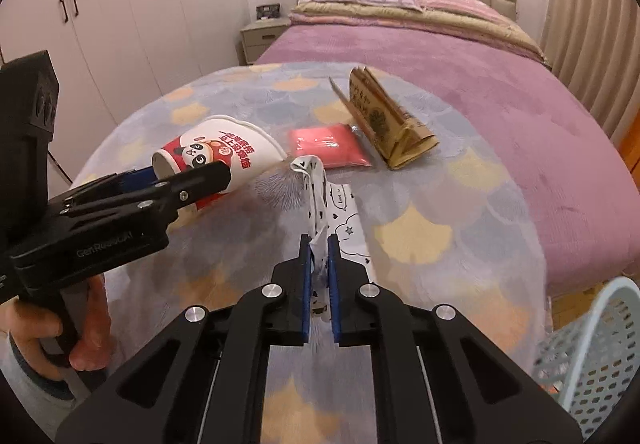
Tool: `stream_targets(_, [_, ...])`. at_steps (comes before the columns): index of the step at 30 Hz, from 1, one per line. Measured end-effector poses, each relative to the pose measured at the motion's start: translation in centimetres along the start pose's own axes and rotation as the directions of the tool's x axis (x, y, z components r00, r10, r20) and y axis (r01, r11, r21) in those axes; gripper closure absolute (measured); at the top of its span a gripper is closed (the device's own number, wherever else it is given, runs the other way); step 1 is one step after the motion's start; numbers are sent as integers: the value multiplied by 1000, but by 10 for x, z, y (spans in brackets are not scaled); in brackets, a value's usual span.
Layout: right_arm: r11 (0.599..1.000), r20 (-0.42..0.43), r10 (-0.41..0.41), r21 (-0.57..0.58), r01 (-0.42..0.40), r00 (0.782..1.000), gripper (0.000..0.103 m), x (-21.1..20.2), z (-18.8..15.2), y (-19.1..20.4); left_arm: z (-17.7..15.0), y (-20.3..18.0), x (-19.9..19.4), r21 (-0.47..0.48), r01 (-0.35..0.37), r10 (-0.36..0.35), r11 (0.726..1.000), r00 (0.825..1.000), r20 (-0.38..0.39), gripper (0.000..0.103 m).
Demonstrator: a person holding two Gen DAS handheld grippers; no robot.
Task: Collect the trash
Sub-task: 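Carry the red cup and polka-dot paper over the basket and release both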
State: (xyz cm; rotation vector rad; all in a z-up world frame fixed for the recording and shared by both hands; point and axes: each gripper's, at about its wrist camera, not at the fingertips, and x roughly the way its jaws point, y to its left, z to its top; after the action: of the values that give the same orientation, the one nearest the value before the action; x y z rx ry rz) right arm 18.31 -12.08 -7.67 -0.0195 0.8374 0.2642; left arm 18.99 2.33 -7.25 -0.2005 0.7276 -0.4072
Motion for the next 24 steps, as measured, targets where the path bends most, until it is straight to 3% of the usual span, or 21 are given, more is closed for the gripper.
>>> stream_targets(7, [995,101,-56,85,48,993,97,-64,-12,-24,7,-62,-26,75,108,-112,991,993,48,40])
stream_targets(12, [977,168,-140,182,109,976,97,-112,-26,-58,7,-117,-27,153,185,-193,971,980,43,40])
stream_targets(17, [947,192,-225,275,167,955,97,-145,-43,-94,0,-169,-13,214,260,-266,942,964,-1,40])
stream_targets(24, [859,139,-325,457,231,935,97,-172,-74,-164,-15,-226,25,248,342,-324,906,939,-112,40])
